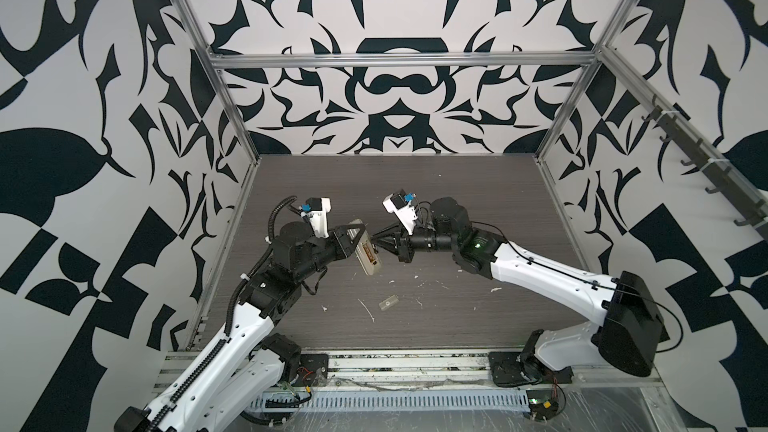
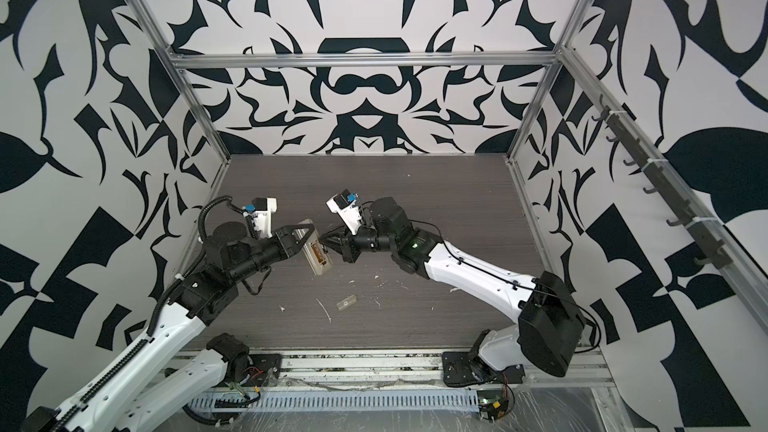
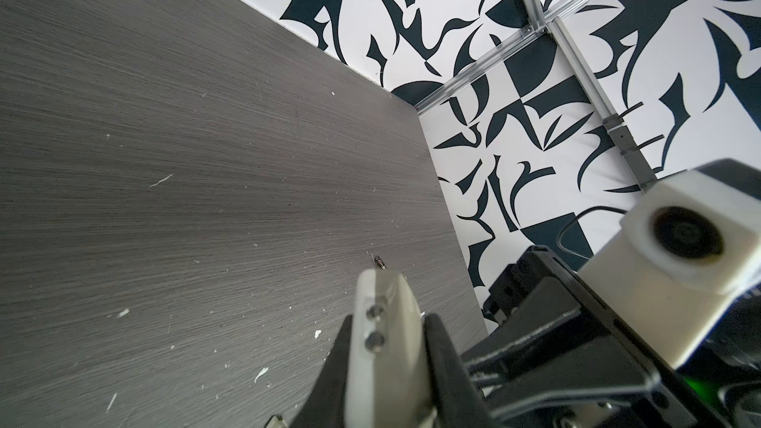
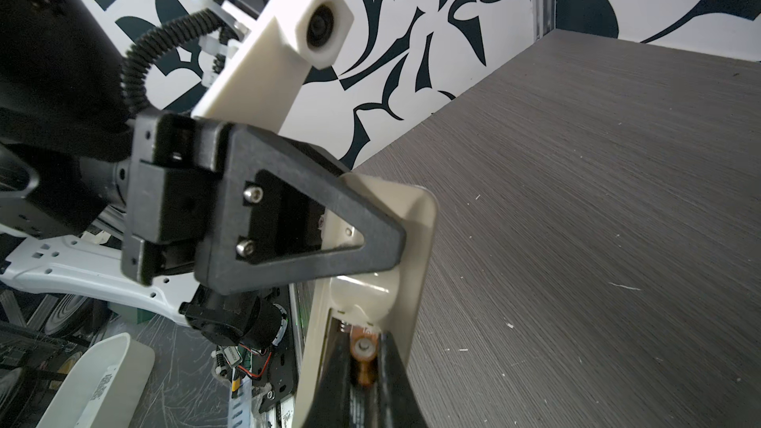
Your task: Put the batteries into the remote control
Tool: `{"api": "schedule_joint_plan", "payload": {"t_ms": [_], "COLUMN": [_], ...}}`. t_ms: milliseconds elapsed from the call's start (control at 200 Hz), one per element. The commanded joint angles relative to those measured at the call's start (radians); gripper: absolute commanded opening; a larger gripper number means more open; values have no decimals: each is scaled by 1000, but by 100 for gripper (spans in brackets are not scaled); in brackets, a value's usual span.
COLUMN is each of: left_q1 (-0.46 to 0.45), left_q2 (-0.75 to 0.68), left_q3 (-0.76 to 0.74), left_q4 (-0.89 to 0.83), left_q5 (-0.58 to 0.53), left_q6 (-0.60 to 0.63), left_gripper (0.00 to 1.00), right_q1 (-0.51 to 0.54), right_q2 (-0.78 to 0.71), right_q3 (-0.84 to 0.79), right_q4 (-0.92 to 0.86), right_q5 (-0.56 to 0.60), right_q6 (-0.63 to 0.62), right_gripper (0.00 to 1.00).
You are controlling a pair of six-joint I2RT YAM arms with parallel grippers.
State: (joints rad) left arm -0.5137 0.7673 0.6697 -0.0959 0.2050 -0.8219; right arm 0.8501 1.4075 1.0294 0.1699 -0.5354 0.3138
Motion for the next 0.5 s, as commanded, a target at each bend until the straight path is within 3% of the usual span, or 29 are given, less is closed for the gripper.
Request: {"api": "schedule_joint_plan", "payload": {"t_ms": [0, 495], "left_q1": [-3, -3], "left_q2": [-2, -1], "left_q3": [21, 21], "left_q4": [29, 41], "left_q5": [14, 14], "left_q6": [-20, -26], "left_gripper": [0, 0], "right_q1": [7, 9], "right_q2": [-13, 12], "right_q3": [35, 32], "right_q4": [68, 85], "right_q5": [-7, -18], "right_q6": [-9, -1], "right_gripper": [0, 0]}}
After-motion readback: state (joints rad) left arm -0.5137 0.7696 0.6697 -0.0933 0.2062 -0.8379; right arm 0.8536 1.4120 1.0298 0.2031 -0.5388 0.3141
